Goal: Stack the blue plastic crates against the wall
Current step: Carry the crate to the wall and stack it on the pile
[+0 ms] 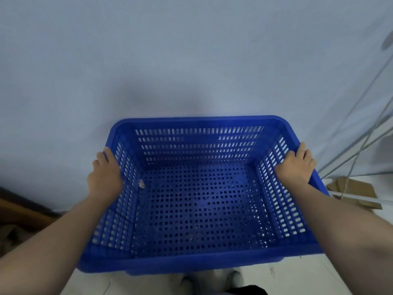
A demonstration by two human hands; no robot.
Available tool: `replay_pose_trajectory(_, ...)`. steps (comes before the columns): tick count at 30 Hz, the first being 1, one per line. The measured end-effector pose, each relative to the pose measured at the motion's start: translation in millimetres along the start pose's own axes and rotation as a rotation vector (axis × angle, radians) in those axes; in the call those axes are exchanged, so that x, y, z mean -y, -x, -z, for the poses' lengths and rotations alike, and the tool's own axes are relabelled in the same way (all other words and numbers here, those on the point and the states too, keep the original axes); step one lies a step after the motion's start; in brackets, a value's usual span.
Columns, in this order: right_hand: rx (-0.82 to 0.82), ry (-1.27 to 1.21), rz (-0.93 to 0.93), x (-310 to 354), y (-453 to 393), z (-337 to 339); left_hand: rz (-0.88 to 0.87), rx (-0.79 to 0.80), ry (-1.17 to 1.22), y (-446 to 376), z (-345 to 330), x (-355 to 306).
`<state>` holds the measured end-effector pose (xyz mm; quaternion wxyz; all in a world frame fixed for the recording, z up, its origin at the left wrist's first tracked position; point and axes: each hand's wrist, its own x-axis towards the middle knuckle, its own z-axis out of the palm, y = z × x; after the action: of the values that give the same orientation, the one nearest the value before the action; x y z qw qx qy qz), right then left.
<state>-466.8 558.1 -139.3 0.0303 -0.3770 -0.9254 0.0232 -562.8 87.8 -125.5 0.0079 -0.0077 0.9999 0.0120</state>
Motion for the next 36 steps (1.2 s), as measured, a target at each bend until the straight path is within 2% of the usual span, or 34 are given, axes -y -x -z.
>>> replay_pose_trajectory(4,-0.001,0.018,-0.036,2.7,-0.8,1.1,0.099,0.006,0.191,-8.9,0.7,6.9)
replay_pose_trajectory(9,-0.032,-0.094,-0.019,17.4,-22.8,6.6,0.164,0.032,0.298,-20.7,5.3,4.1)
replay_pose_trajectory(20,-0.049,0.110,-0.049,10.2,-6.1,-11.5,0.189,0.026,0.162,-26.8,0.8,-0.3)
replay_pose_trajectory(24,-0.024,0.200,0.004,-1.9,0.2,-16.9,0.190,0.045,0.150,-14.2,1.3,-2.4)
replay_pose_trajectory(30,-0.032,-0.097,-0.121,22.8,-6.7,-4.1,0.149,0.075,0.158,-8.3,3.1,18.0)
replay_pose_trajectory(36,-0.037,-0.116,-0.103,15.5,-5.8,-4.1,0.141,0.076,0.155,-9.4,3.3,11.7)
